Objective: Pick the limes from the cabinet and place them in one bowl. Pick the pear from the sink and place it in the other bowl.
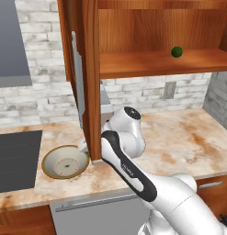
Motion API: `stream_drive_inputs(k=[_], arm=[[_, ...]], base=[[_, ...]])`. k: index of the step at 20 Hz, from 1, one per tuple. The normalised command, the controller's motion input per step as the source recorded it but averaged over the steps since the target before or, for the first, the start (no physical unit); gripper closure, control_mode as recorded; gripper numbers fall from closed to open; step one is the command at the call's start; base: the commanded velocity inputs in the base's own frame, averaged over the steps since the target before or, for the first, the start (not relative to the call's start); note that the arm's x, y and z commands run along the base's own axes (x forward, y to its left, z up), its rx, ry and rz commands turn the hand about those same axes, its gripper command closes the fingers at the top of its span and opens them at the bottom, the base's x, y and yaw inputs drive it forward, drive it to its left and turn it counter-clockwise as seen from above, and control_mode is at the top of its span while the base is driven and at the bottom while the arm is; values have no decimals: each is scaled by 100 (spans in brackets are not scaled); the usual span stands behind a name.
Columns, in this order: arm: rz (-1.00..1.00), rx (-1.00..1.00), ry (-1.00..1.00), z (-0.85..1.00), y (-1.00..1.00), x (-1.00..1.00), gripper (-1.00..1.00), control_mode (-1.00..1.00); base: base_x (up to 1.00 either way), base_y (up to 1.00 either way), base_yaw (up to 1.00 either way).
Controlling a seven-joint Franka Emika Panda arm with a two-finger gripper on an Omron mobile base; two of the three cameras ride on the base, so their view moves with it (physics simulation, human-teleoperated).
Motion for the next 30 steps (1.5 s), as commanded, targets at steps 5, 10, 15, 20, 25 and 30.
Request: stream_drive_inputs(k=[5, 10, 15, 20, 25, 30], arm=[[0, 0, 0, -43, 15, 12, 100, -100], [0, -6, 1, -6, 26, 4, 100, -100], [0, -6, 1, -9, 21, 14, 100, -100], [0, -2, 0, -16, 6, 21, 100, -100], [0, -1, 0, -19, 7, 24, 100, -100], [0, -1, 0, -16, 17, 24, 100, -100]], base=[[0, 0, 0], [0, 0, 0], [0, 0, 0], [0, 0, 0], [0, 0, 0], [0, 0, 0]])
